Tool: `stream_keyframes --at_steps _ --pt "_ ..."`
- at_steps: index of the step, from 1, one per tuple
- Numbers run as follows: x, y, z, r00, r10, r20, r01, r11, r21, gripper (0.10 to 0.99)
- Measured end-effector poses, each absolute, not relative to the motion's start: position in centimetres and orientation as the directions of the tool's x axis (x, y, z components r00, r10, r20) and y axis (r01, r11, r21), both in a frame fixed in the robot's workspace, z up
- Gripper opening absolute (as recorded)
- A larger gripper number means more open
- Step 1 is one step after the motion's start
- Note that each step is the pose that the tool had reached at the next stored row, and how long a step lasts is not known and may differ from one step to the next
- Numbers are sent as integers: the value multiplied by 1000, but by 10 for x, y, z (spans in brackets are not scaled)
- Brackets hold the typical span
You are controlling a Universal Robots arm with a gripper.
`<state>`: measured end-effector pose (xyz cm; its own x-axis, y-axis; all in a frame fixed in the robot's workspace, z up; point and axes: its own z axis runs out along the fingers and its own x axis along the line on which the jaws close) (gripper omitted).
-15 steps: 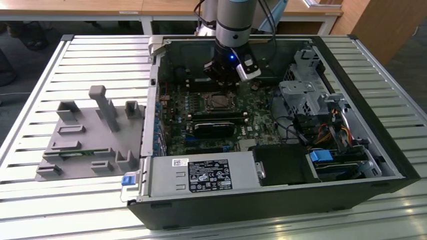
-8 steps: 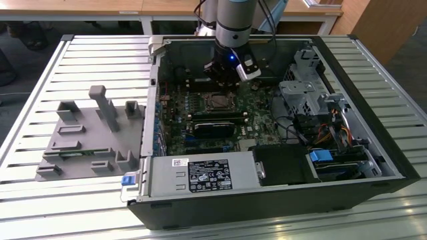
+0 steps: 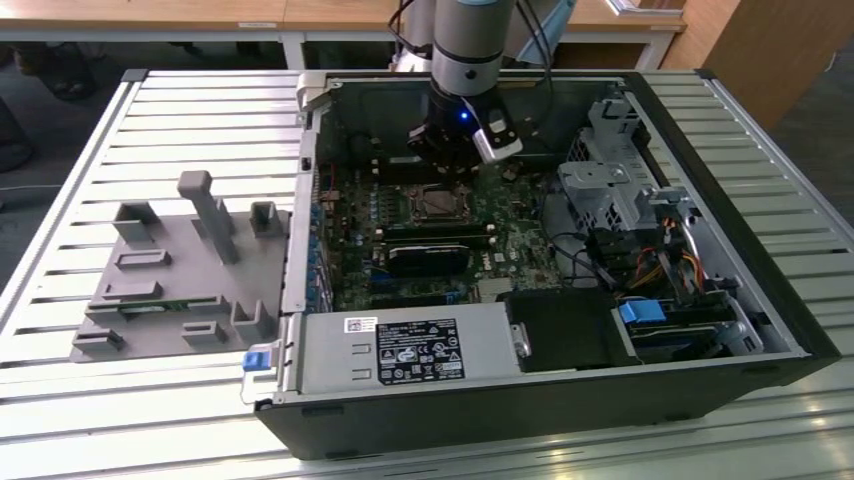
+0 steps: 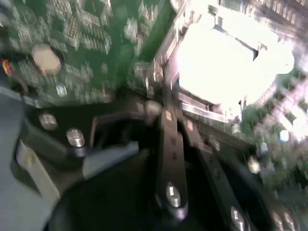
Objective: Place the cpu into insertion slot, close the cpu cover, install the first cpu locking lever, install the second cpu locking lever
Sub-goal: 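Install the first cpu locking lever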
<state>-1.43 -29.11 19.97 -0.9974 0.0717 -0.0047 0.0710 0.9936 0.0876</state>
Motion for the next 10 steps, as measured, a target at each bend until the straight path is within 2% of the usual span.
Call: stream_keyframes --at_steps 5,10 --pt "-14 -291 202 -997 72 -5 71 994 86 106" --pt "-14 -291 198 -997 72 -6 71 995 68 106"
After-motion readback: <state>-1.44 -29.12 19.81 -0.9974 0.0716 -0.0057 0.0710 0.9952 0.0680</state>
